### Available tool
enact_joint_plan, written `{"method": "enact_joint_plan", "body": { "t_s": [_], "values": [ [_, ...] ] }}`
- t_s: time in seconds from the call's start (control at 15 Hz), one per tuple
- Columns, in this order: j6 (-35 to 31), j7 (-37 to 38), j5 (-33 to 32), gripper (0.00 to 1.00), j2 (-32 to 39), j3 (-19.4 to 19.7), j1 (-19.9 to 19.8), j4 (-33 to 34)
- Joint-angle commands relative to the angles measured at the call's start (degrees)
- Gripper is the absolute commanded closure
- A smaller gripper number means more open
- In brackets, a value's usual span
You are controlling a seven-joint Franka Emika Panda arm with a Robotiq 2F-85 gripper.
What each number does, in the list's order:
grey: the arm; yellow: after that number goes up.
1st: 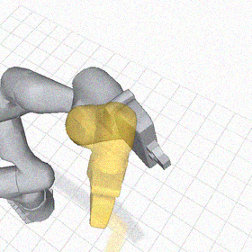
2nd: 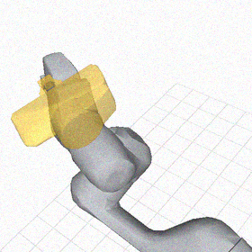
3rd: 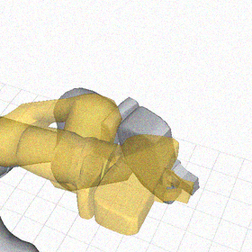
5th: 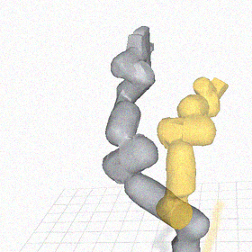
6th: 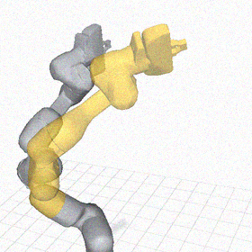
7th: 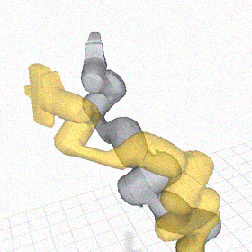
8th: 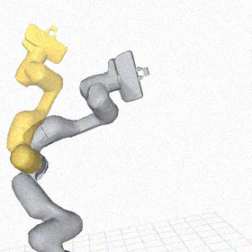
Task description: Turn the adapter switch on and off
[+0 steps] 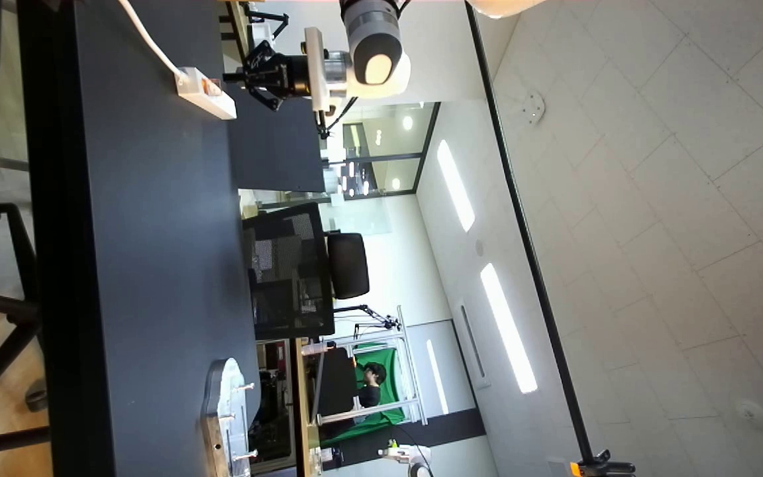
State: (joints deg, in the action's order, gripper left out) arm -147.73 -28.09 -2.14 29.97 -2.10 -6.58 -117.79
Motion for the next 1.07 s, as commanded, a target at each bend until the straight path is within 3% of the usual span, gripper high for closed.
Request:
{"method": "enact_joint_plan", "body": {
  "t_s": [0.0, 0.4, 1.0],
  "values": [
    [-1.5, 1.3, 0.4, 1.0, 2.8, -1.2, -1.2, 2.1],
    [-7.5, 1.1, 2.0, 1.0, 6.2, -3.6, -3.3, 3.7],
    [-7.9, 0.5, 3.0, 1.0, 10.9, -6.4, -6.0, 7.8]
  ]
}}
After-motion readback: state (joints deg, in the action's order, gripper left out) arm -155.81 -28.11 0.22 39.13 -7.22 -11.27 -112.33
